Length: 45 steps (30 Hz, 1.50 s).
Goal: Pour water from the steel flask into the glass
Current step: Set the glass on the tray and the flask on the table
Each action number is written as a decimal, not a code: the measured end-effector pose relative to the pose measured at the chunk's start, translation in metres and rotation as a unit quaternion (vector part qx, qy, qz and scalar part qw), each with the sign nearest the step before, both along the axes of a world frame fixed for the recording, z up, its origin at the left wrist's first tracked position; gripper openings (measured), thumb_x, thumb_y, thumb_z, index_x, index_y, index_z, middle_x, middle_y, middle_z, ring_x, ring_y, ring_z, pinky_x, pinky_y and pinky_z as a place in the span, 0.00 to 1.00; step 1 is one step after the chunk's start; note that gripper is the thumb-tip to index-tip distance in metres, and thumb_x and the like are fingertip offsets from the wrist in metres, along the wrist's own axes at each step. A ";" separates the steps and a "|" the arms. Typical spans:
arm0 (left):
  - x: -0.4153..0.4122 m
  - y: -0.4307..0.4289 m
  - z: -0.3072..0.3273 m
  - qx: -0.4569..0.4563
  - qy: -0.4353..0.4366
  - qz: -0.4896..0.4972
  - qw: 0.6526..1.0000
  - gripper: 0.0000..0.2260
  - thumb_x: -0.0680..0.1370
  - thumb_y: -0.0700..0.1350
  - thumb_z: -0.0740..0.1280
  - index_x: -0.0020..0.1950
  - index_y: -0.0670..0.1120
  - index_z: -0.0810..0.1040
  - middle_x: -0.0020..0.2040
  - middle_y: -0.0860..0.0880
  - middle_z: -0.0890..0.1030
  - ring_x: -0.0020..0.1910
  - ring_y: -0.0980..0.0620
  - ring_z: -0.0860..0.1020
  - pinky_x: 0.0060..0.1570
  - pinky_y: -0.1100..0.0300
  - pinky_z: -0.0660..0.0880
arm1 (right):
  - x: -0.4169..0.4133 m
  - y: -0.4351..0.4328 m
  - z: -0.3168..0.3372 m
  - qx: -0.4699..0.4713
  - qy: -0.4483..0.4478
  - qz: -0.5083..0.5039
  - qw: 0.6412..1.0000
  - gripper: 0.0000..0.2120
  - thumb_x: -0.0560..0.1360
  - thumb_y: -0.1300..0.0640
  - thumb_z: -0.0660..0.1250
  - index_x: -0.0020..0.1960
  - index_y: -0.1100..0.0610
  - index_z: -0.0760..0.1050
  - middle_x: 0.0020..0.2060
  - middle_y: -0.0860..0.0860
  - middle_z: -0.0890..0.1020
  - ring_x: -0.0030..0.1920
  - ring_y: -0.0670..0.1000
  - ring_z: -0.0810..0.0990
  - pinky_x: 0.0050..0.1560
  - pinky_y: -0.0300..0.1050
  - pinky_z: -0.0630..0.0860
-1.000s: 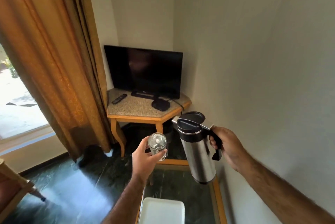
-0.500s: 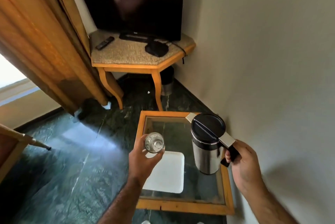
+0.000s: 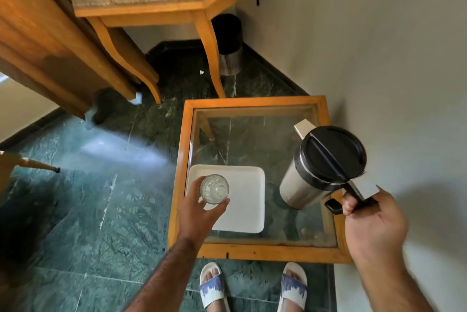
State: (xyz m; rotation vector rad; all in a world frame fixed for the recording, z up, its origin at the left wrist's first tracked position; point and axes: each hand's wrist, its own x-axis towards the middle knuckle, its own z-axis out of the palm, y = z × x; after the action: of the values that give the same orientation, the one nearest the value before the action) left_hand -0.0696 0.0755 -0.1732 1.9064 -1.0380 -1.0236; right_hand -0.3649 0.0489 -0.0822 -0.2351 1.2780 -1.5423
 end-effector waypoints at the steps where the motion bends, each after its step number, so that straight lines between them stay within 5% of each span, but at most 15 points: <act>1: 0.000 0.000 -0.011 0.010 -0.002 -0.008 1.000 0.28 0.67 0.38 0.84 0.62 0.57 0.79 0.54 0.64 0.85 0.57 0.58 0.84 0.57 0.61 0.84 | -0.001 0.001 -0.010 -0.002 -0.003 -0.003 1.000 0.23 0.78 0.62 0.56 0.31 0.52 0.82 0.27 0.48 0.78 0.28 0.49 0.71 0.32 0.39 0.67; 5: 0.001 -0.003 -0.053 0.029 -0.001 -0.027 0.999 0.31 0.66 0.41 0.84 0.66 0.52 0.78 0.60 0.55 0.84 0.63 0.51 0.82 0.62 0.52 0.83 | -0.001 0.003 -0.042 0.005 0.000 -0.023 1.000 0.18 0.74 0.61 0.58 0.31 0.52 0.81 0.27 0.49 0.77 0.28 0.50 0.70 0.33 0.40 0.67; 11: 0.000 -0.001 -0.084 0.040 -0.028 -0.028 0.998 0.30 0.68 0.39 0.84 0.67 0.47 0.78 0.59 0.49 0.84 0.59 0.51 0.81 0.46 0.76 0.78 | 0.001 0.009 -0.071 0.026 -0.002 -0.039 0.999 0.21 0.73 0.64 0.59 0.27 0.52 0.80 0.25 0.48 0.77 0.26 0.49 0.70 0.30 0.39 0.67; 15: 0.001 0.002 -0.094 0.047 -0.039 -0.026 0.998 0.31 0.68 0.40 0.84 0.68 0.48 0.77 0.59 0.49 0.84 0.59 0.50 0.81 0.44 0.78 0.76 | 0.002 0.012 -0.082 0.037 -0.011 -0.033 0.999 0.17 0.70 0.61 0.60 0.28 0.51 0.82 0.26 0.47 0.78 0.27 0.48 0.71 0.29 0.37 0.66; 19: -0.001 0.003 -0.101 0.051 -0.044 -0.043 0.997 0.31 0.68 0.39 0.83 0.69 0.47 0.76 0.59 0.50 0.83 0.58 0.51 0.81 0.44 0.80 0.75 | 0.006 0.016 -0.085 0.014 -0.011 0.007 1.000 0.05 0.53 0.56 0.76 0.26 0.51 0.80 0.25 0.45 0.77 0.26 0.47 0.70 0.28 0.36 0.66; 23: -0.004 0.005 -0.110 0.050 -0.036 -0.051 0.997 0.32 0.68 0.39 0.83 0.69 0.47 0.76 0.61 0.49 0.83 0.60 0.50 0.80 0.46 0.77 0.78 | 0.005 0.021 -0.093 -0.011 0.011 0.034 0.999 0.28 0.77 0.63 0.53 0.25 0.50 0.79 0.22 0.43 0.74 0.25 0.44 0.70 0.29 0.35 0.66; 45: -0.003 0.012 -0.127 0.052 -0.028 -0.035 0.998 0.30 0.70 0.42 0.82 0.69 0.50 0.75 0.62 0.50 0.82 0.62 0.50 0.79 0.47 0.77 0.77 | 0.000 0.038 -0.121 -0.042 0.041 0.036 0.998 0.21 0.72 0.60 0.55 0.27 0.50 0.80 0.23 0.43 0.74 0.27 0.47 0.70 0.31 0.38 0.66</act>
State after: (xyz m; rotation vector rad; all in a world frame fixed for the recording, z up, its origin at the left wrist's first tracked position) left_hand -0.0727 0.0872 -0.3005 2.0055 -1.1086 -1.0875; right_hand -0.3649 0.0870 -0.2029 -0.3970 1.2559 -1.5399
